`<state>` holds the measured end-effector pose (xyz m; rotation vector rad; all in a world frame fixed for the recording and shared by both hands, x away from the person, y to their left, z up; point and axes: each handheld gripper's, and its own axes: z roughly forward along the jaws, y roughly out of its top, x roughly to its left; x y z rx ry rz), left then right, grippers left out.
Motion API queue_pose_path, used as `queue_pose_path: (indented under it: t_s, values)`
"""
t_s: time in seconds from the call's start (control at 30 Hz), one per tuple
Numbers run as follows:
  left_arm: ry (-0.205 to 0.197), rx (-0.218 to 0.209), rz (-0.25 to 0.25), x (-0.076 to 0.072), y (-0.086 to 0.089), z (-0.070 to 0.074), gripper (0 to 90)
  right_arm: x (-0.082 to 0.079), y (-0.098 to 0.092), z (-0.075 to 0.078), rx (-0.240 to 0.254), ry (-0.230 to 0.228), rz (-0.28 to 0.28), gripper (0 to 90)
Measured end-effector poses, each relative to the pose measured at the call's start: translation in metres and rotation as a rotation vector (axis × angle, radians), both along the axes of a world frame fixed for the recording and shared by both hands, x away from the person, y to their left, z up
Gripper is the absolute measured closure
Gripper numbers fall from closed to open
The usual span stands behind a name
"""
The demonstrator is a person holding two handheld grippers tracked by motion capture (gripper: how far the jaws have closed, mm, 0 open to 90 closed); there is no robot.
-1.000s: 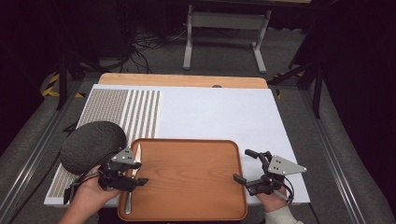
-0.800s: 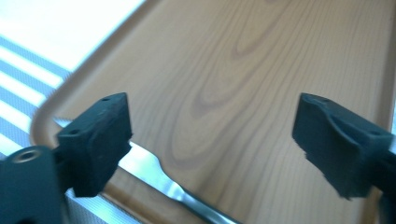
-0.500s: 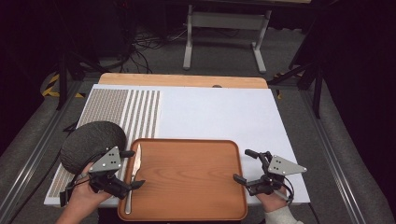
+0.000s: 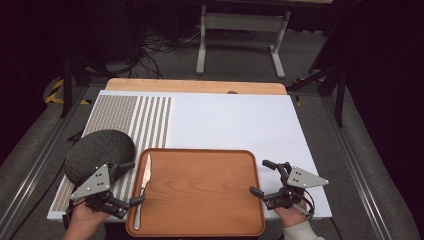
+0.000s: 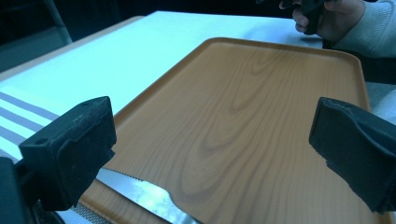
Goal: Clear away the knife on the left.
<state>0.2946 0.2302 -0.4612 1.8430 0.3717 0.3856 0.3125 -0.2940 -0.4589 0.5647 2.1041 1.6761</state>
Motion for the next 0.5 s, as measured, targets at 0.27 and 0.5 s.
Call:
queue_pose_path:
  t_s: [0.27,0.5]
  values:
    - [0.064,-0.125,0.030,0.008,0.017,-0.021,0.1,0.001,0.000,-0.001,0.013,0.006,0.000,3.3]
    - [0.078,-0.150,0.050,0.008,0.018,-0.021,0.1,0.001,0.000,-0.002,0.014,0.009,-0.002,3.2]
